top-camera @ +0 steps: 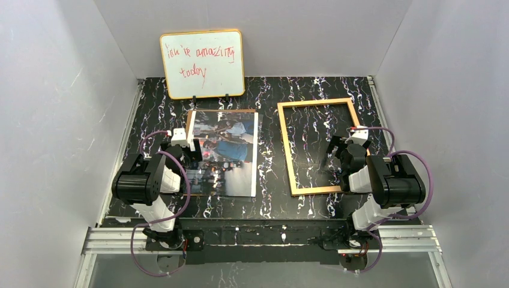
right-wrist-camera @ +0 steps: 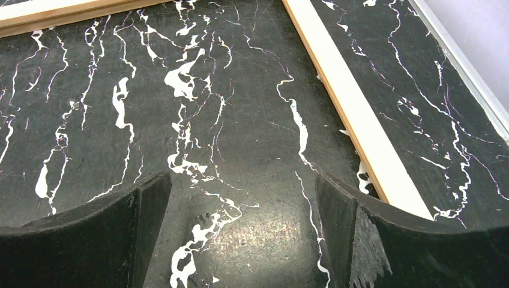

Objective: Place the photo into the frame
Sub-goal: Turn over the photo frame at the center of the board.

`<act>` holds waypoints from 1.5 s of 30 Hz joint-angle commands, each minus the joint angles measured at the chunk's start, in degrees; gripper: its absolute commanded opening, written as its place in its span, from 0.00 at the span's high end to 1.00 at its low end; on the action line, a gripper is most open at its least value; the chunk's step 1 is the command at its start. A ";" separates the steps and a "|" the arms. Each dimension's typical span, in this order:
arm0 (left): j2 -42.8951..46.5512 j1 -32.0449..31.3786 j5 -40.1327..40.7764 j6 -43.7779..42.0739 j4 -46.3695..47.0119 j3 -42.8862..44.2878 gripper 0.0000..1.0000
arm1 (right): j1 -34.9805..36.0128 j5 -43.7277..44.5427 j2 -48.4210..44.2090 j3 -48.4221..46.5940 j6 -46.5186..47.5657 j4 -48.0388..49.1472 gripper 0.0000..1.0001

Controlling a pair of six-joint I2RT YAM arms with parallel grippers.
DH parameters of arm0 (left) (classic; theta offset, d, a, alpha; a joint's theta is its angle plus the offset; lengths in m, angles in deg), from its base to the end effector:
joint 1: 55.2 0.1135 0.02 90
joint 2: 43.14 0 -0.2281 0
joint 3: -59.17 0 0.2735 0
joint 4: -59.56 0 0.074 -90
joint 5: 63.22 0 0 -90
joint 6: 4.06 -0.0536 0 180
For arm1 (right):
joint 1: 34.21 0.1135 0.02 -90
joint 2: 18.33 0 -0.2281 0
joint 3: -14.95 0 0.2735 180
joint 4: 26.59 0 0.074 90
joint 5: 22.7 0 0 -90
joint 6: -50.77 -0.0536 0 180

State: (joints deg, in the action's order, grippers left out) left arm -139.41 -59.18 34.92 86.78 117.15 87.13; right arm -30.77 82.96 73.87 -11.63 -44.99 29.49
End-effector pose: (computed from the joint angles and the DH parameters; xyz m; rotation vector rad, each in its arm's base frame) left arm 0.2707 -0.0112 0.0625 -0.0553 1.7555 0.0636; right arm 0.2659 0.0015 0.0715 0.2350 1.7165 -0.1191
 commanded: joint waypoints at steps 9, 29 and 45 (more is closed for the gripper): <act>0.23 -0.23 0.84 -0.53 0.05 0.18 0.02 | -0.18 0.06 -0.62 0.17 0.24 2.18 0.01; 11.21 6.89 -14.38 2.22 -49.23 27.76 0.02 | -0.20 2.01 -3.32 0.60 -0.59 1.43 0.01; 9.64 11.36 -17.00 -0.21 -79.42 54.42 0.02 | -0.61 0.67 -0.93 -41.39 -35.68 -77.22 0.01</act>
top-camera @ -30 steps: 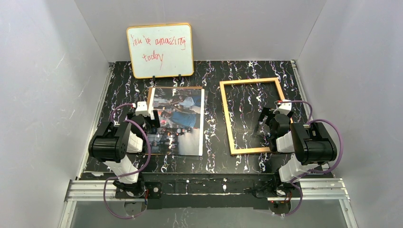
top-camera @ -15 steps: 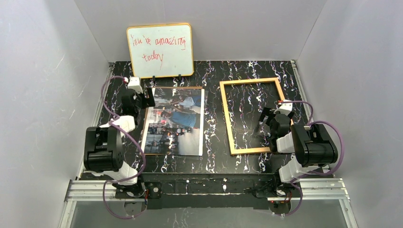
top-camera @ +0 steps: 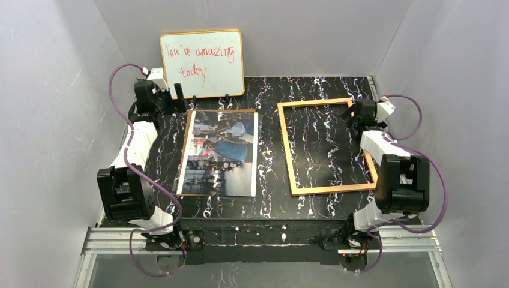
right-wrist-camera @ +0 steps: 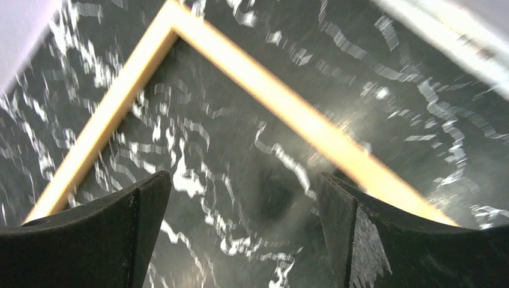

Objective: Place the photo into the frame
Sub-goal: Turn over the photo frame at the center of the board.

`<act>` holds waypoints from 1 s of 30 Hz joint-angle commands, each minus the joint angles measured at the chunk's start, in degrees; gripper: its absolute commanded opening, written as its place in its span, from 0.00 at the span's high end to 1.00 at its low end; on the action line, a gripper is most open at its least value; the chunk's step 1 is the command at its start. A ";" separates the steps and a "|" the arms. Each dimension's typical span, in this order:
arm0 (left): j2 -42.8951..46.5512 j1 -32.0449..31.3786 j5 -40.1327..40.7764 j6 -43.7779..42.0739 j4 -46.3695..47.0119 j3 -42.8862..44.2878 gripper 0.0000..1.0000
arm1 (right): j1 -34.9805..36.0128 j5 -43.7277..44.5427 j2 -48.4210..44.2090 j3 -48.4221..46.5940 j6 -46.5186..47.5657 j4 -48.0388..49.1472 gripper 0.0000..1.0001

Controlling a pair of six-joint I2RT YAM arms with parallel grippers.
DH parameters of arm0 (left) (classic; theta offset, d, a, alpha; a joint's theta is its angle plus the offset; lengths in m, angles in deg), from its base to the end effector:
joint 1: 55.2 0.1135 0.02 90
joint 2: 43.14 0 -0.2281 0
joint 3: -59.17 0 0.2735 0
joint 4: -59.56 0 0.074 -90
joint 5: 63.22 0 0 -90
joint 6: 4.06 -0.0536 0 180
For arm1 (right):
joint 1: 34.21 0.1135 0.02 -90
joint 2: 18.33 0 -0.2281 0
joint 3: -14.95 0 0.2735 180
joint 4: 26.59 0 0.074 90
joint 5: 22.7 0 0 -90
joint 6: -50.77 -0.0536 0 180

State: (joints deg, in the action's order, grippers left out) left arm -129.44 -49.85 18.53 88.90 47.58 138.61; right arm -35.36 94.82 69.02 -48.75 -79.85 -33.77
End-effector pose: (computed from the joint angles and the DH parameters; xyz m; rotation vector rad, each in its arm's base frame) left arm 0.3960 0.0294 0.2674 -0.0398 1.8971 -0.1084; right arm 0.3638 -0.0321 0.1694 0.9845 1.7907 -0.0785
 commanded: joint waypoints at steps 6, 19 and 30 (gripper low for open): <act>0.80 3.88 1.11 -6.21 -13.49 2.42 0.04 | 19.95 -12.62 5.70 -8.28 8.59 -14.08 0.01; 2.87 6.41 2.09 -7.89 -18.07 0.32 0.02 | 32.70 -10.05 16.46 -17.55 13.01 -22.48 0.02; 3.10 6.87 -0.19 -10.16 -22.17 0.23 0.02 | 34.47 -9.48 20.27 -16.24 15.22 -22.56 0.20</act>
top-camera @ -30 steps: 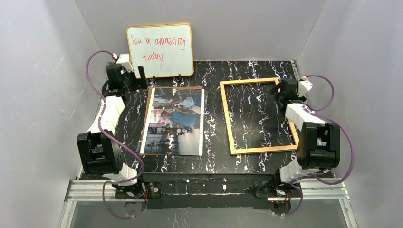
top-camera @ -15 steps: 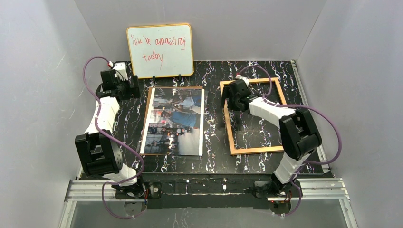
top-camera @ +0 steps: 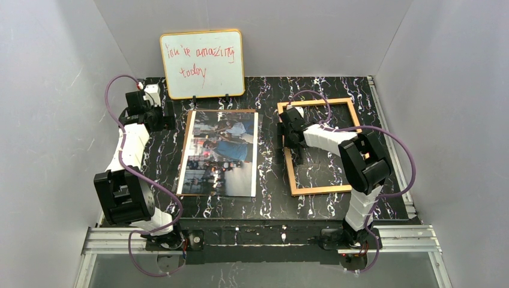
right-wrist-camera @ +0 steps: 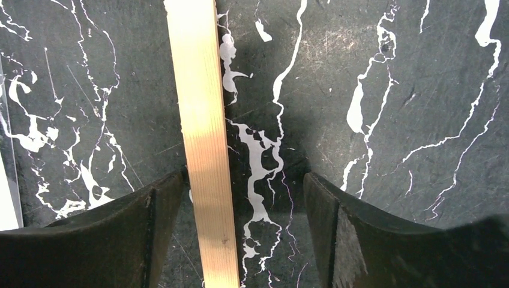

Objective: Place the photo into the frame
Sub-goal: Turn over the photo frame at the center of the board.

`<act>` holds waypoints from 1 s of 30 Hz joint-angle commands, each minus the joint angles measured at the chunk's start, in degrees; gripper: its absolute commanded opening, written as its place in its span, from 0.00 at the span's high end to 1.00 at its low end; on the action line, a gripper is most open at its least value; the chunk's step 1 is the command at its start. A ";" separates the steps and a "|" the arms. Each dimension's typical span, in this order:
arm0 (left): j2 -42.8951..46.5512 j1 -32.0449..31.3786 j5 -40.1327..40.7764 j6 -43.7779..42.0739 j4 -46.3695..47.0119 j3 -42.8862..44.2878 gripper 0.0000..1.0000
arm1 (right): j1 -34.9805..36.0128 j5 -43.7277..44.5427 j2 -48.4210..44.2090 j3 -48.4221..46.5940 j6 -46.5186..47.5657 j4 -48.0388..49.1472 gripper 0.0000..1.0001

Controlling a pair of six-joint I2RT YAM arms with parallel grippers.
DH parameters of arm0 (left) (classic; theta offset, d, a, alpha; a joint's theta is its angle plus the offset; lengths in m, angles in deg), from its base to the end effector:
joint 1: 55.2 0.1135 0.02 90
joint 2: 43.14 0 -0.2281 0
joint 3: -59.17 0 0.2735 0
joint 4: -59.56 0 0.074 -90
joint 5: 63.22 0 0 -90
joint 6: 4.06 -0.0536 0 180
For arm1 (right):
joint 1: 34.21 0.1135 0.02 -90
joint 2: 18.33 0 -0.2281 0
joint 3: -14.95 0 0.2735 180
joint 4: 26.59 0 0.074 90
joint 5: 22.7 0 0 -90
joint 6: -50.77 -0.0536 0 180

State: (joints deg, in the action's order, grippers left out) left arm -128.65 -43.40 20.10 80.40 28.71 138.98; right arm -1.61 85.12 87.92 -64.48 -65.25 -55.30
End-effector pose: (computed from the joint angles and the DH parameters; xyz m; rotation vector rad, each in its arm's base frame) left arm 0.3698 0.0709 0.2380 -0.0557 2.2033 0.0401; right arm 0.3447 0.2010 0.1060 -0.0218 2.4736 0.0375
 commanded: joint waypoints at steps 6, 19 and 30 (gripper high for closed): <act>1.29 0.46 -5.05 -2.96 -6.37 0.47 0.02 | 1.90 0.69 2.15 -0.64 -0.48 -2.01 0.40; -1.75 0.45 -16.05 -2.72 -15.09 5.28 0.02 | 5.32 0.89 2.73 -9.54 -5.05 -9.61 0.87; -2.73 0.44 -24.55 -1.38 -18.90 8.14 0.02 | 9.06 -7.25 -0.46 -28.73 -14.09 -18.90 0.99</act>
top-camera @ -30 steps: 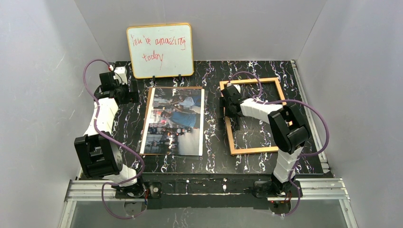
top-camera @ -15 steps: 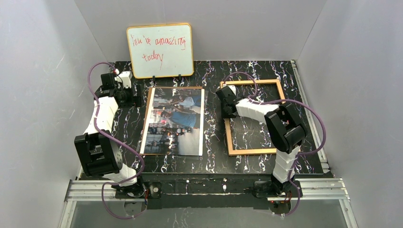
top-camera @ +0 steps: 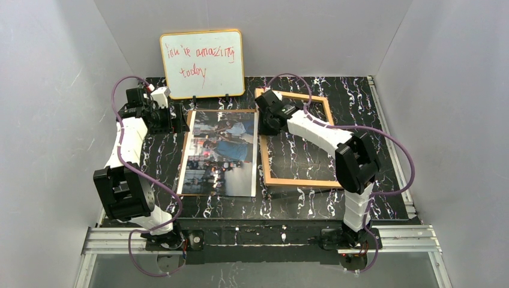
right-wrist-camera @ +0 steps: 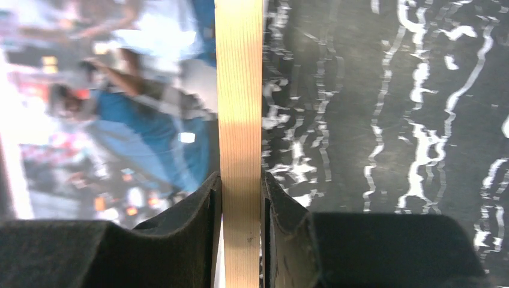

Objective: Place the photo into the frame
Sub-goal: Turn over the photo frame at the center of the board.

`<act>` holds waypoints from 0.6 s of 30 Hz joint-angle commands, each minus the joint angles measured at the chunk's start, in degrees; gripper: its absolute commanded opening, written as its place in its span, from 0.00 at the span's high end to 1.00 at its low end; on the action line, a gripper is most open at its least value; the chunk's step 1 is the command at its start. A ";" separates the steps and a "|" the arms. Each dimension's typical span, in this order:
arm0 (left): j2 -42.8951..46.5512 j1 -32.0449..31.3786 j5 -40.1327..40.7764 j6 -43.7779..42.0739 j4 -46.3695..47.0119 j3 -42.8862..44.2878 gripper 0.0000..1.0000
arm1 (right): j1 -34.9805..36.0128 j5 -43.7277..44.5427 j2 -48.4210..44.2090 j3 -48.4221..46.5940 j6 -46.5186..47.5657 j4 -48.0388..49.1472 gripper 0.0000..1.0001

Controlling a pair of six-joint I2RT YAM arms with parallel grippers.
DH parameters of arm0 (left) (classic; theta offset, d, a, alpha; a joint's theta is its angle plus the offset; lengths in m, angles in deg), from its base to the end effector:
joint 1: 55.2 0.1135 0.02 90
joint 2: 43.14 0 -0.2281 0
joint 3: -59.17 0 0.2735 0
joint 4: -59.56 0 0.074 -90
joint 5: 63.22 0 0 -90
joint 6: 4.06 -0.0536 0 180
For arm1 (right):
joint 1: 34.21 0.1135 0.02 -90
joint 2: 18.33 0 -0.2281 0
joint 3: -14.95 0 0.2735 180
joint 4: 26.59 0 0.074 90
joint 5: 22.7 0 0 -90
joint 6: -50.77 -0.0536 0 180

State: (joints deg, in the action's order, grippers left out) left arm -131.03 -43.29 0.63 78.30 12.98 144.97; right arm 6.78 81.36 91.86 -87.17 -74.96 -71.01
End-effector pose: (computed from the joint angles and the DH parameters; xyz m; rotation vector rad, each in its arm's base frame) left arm 0.3626 0.0523 0.2398 0.1173 2.3391 -0.3846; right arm 0.3454 0.2829 0.1892 -0.0100 2.4696 0.2814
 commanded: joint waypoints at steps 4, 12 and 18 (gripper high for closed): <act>-0.97 0.32 -7.50 1.14 -3.92 3.43 0.02 | 0.91 -9.06 -6.83 -9.88 -7.18 -3.14 0.99; -1.39 0.27 -13.11 3.16 -5.55 6.93 0.02 | 0.98 -22.90 -11.50 -13.94 -16.04 2.74 0.99; -0.53 -1.07 -13.81 3.57 -4.85 8.73 0.02 | 0.93 -28.66 -14.97 -13.39 -23.45 11.05 0.99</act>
State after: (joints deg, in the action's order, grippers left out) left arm -133.29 -43.47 -10.39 81.03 9.30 151.28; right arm 7.77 58.67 81.70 -97.82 -92.03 -69.50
